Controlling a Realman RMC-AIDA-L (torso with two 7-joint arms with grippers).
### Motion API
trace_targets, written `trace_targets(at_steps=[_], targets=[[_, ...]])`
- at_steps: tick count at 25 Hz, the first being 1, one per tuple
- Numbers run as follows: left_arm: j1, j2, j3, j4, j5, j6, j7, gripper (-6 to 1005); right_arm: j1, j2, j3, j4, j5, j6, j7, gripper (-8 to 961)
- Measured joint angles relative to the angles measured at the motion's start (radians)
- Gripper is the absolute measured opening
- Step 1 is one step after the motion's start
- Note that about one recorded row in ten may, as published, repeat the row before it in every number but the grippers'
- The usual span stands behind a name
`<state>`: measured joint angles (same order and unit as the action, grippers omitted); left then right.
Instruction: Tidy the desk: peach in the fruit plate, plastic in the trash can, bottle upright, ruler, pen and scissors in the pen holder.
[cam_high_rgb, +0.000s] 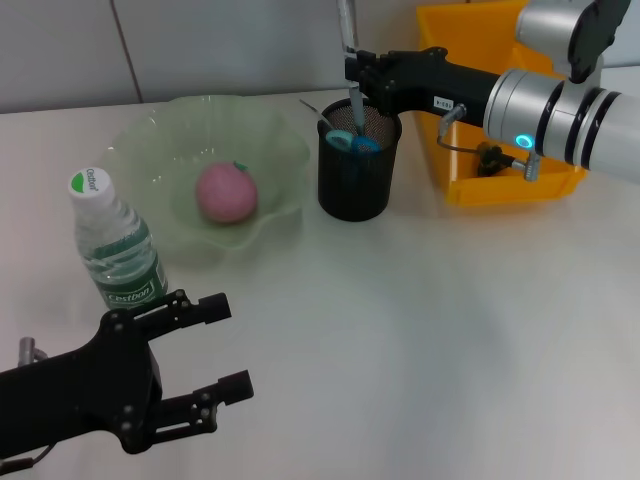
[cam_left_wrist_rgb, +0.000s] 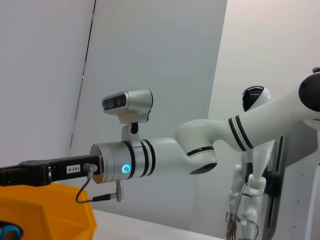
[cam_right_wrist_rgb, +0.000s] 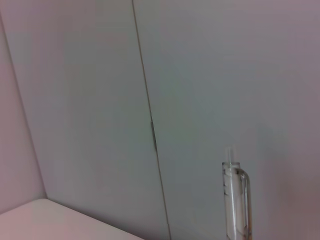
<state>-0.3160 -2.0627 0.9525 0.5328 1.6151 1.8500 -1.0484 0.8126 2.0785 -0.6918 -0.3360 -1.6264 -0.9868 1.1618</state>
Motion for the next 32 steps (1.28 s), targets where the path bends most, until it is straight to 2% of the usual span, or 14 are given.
trace_targets(at_steps=[12,18,24,29,32], targets=[[0.011,0.0,0.001,-0.002,0.001,0.017,-0.001,783,-0.002,0.001,-0.015,0.015,-0.001,0.001,0.003,140],[0.013,0.001,0.0,-0.002,0.001,0.023,-0.001,783,-0.006,0.002,-0.015,0.014,-0.001,0.001,0.008,343],[0.012,0.001,0.0,-0.002,0.002,0.023,0.002,783,-0.013,0.001,-0.002,0.006,0.005,-0.007,0.041,503],[0.012,0.001,0.003,-0.002,0.003,0.022,0.007,783,-0.049,0.002,-0.005,-0.041,0.009,-0.069,0.111,621],[0.012,0.001,0.004,-0.006,0.003,0.02,0.008,783,-0.091,0.002,-0.009,-0.077,0.013,-0.173,0.136,688]])
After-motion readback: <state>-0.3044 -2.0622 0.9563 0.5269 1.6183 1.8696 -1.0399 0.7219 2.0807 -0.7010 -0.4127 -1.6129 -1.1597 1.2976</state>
